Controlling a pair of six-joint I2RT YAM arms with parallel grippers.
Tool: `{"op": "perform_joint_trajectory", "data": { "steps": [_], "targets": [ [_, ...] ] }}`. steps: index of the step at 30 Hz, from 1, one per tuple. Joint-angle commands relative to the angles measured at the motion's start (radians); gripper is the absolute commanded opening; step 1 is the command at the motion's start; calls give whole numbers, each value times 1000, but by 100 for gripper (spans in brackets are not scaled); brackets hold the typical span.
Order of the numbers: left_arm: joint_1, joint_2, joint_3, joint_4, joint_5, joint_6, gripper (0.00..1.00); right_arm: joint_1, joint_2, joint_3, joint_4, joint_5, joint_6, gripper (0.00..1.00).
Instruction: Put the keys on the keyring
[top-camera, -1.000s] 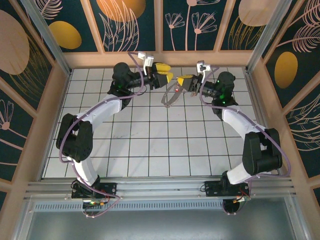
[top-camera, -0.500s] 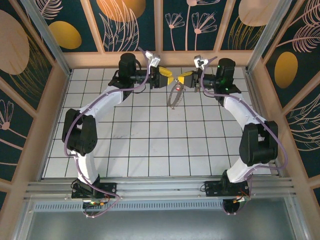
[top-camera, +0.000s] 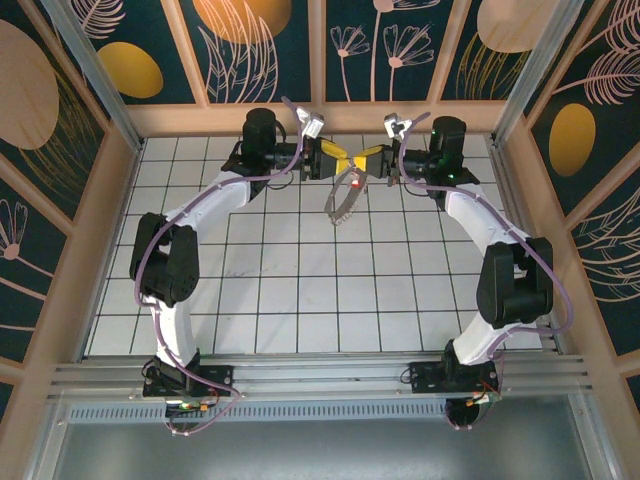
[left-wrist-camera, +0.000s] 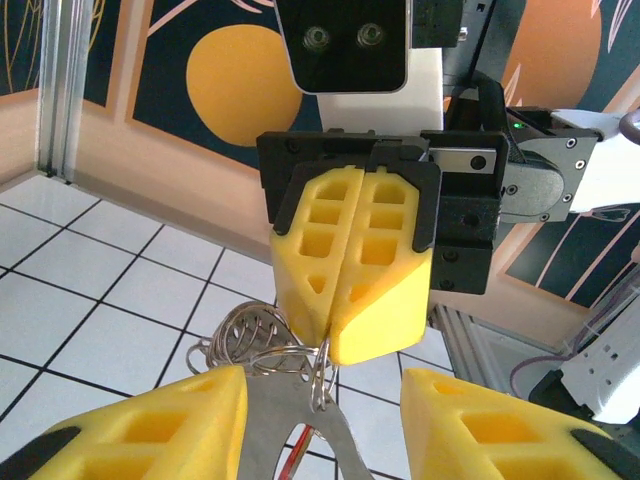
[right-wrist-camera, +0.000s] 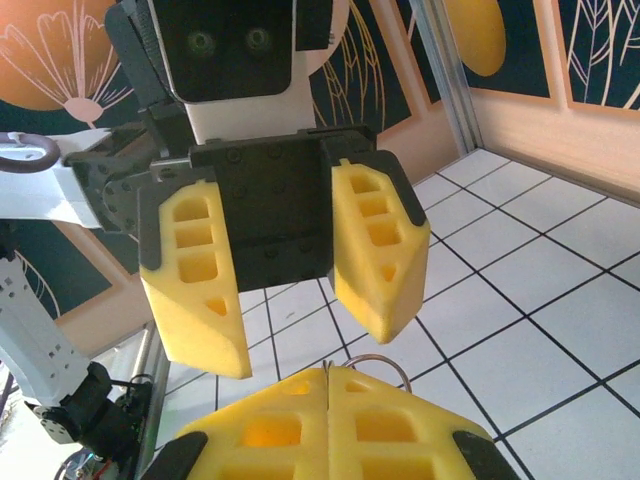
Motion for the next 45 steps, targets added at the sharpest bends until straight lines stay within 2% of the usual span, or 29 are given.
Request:
{"op": "perform_joint_trajectory", "data": {
  "steps": [1, 11, 17, 24, 28, 31, 34, 37, 45],
  "targets": [
    [-5, 25, 28, 56, 33, -26, 44, 7, 13, 45, 30, -35, -13, 0],
    [-24, 35, 35, 80, 41, -42, 38, 13, 21, 55, 30, -31, -8, 0],
    [-29, 38, 35, 83, 48, -46, 28, 13, 22, 54, 30, -24, -7, 0],
    [-29, 31, 22, 87, 54, -40, 20, 11, 31, 55, 33, -10, -2, 0],
    [-30, 30, 21, 93, 60, -39, 9, 10, 35, 56, 46, -11, 10, 0],
    [-32, 28, 17, 97, 65, -34, 5, 12, 37, 57, 60, -14, 24, 0],
    [-38, 28, 16, 96, 70, -30, 5, 15, 40, 58, 66, -13, 32, 0],
    [-41, 29, 14, 94, 72, -27, 13, 20, 43, 59, 67, -11, 34, 0],
    [-45, 27, 10, 92, 67, -18, 13, 23, 42, 59, 61, -11, 31, 0]
  ]
}}
